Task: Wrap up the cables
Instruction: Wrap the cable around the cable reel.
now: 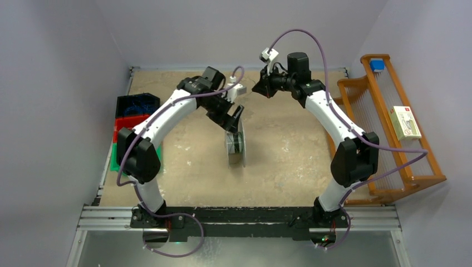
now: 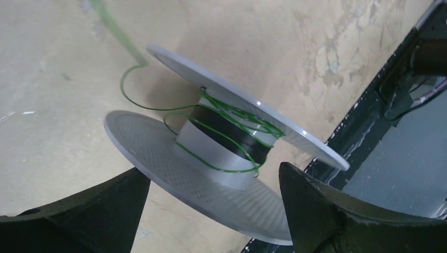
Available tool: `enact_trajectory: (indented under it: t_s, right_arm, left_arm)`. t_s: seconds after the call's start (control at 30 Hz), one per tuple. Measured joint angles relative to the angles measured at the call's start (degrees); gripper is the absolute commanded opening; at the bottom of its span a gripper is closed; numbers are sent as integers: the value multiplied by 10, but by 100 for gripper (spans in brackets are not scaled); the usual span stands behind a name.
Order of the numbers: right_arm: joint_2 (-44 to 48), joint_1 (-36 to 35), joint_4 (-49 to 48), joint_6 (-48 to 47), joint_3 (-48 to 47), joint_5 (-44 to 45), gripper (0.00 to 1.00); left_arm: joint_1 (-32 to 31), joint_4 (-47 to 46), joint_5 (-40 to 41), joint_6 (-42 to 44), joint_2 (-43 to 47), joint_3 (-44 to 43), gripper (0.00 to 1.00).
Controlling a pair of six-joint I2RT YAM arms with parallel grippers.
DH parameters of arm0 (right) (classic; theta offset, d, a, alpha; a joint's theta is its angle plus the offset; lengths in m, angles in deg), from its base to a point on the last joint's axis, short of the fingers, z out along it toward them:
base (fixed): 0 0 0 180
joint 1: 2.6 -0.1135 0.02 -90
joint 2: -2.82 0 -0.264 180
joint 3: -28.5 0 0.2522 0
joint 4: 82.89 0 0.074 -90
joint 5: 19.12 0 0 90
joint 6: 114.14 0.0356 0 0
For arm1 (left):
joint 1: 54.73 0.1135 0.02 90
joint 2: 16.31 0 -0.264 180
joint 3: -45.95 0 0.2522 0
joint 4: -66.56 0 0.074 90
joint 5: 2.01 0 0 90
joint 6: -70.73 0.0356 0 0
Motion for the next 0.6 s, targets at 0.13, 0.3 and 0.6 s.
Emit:
enact_trajectory:
  t_s: [0.13, 0.3, 0.6]
  right_arm:
    - [7, 0, 3, -1, 10, 7, 0]
    - [22, 0, 3, -2, 11, 14, 0]
    - [26, 0, 5, -2, 10, 12, 0]
  left_arm:
    - [-47, -2, 35, -14, 9, 2, 62]
    - [-46, 2, 78, -17, 11, 11, 41]
    - [-47, 5, 130, -13, 24, 20, 0]
